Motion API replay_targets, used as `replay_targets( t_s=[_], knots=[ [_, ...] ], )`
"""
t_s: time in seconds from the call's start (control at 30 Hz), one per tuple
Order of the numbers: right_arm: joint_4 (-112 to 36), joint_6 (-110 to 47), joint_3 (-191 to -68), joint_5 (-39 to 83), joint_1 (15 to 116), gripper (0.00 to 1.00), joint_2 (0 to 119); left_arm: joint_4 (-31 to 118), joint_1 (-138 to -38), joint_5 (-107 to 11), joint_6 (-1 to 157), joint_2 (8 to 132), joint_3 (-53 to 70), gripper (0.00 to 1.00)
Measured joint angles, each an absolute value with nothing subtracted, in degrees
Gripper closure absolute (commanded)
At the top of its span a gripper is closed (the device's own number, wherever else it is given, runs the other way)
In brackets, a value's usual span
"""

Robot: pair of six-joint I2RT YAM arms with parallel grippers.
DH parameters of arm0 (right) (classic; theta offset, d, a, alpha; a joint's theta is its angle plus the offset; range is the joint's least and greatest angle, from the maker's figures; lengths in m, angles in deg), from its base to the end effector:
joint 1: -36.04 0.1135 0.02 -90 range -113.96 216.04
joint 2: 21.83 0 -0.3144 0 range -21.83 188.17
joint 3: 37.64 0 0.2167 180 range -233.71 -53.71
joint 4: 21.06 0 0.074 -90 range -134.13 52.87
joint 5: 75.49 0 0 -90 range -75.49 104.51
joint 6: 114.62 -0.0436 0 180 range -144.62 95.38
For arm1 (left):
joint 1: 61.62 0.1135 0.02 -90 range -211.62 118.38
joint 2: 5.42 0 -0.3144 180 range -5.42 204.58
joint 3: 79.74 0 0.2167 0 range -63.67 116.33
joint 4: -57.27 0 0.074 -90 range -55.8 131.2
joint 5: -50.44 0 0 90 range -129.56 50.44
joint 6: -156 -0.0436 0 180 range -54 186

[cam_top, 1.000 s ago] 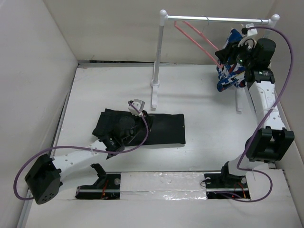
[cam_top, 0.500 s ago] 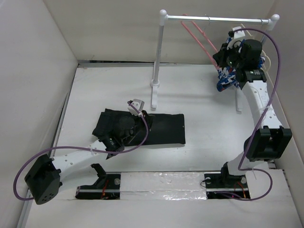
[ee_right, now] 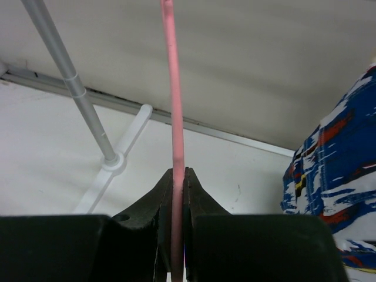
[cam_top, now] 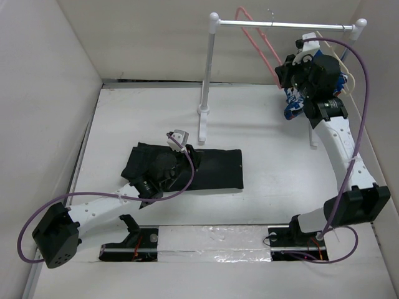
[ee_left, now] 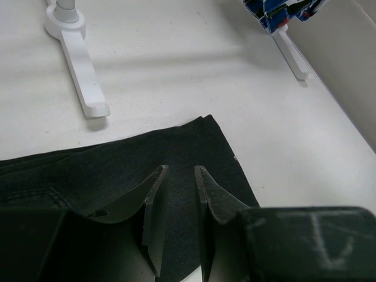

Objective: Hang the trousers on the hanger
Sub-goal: Pick up the hanger from the clothesline, then place the trousers on the hanger.

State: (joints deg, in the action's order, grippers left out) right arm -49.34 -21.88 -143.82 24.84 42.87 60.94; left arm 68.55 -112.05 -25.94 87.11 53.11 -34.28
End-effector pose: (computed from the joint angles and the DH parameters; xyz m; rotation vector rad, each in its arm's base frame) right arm 0.2927 0.0429 0.5016 -0.2746 1.6355 0.2035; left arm 0.1247 -0.1347 0.3290 0.2322 1.6405 -0.7730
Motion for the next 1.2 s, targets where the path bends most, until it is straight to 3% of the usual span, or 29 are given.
replay_targets(
  t_s=[0.37, 0.63, 0.83, 1.2],
  knots=[
    [-46.83, -22.93, -133.41, 18.76, 42.41, 1.00, 52.56, 68.51, -112.05, -26.33, 87.54, 53.13, -34.28, 0.68],
    [-44.31, -26.40, -110.11, 15.29, 43.38, 1.00, 38.05, 69.45, -112.05, -30.18, 88.40, 56.08, -34.26, 0.66],
    [-43.79, -30.86, -91.93, 9.19, 50.19, 1.00, 25.11, 70.56, -112.18, -34.40, 92.70, 62.05, -32.91, 0.66],
    [-45.69, -41.29, -75.53, 2.39, 62.15, 1.00, 14.69, 72.29, -120.38, -35.97, 102.65, 82.26, -10.68, 0.56]
  ],
)
